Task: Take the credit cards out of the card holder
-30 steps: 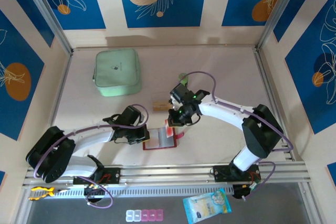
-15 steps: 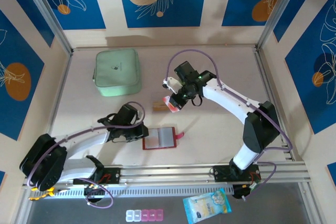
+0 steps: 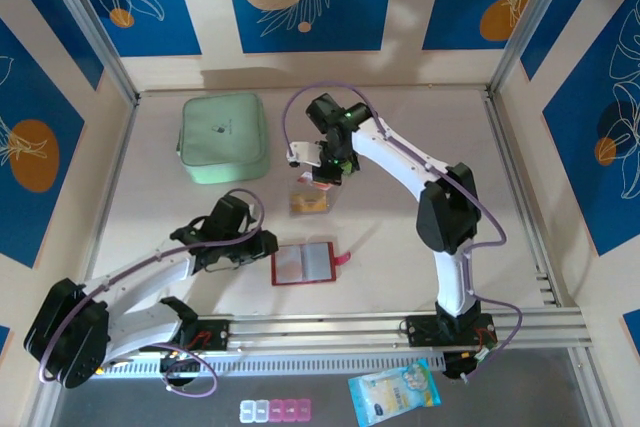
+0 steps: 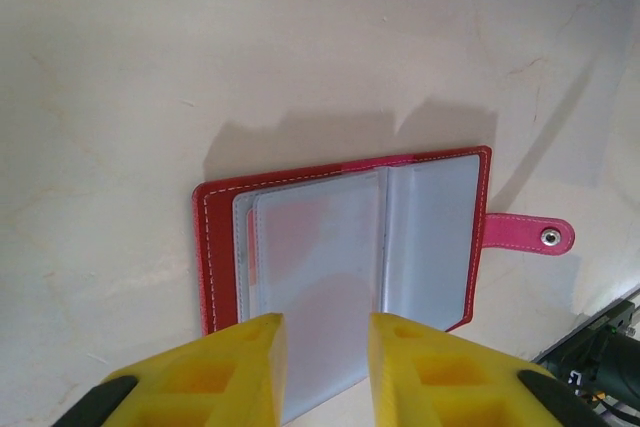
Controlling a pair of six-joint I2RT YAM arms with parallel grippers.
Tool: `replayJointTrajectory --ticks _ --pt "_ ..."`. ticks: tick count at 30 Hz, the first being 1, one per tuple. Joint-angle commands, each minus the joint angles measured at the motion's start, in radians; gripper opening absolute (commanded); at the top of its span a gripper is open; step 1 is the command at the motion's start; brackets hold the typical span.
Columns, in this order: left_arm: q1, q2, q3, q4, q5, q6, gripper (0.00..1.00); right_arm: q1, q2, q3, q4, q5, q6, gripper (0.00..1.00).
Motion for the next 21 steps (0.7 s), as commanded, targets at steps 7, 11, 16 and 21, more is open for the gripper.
replayJointTrajectory --ticks 7,11,16,21 --pt "0.028 -0.054 -0.038 -0.053 -0.021 0.004 0.32 -0.013 0.134 0.214 -0.153 -0.031 -0.079 0.0" --pt "0.032 -0.08 -0.042 -0.066 -0.038 0.001 0.32 -0.014 0.18 0.275 -0.187 -0.029 -0.093 0.0" --pt "0.045 -0.121 -0.049 -0.089 -0.059 0.0 0.34 -0.016 0.233 0.328 -0.217 -0.029 -0.104 0.0" --pt "0.055 -0.163 -0.06 -0.107 -0.081 -0.003 0.35 -0.016 0.26 0.329 -0.218 -0.028 -0.11 0.0"
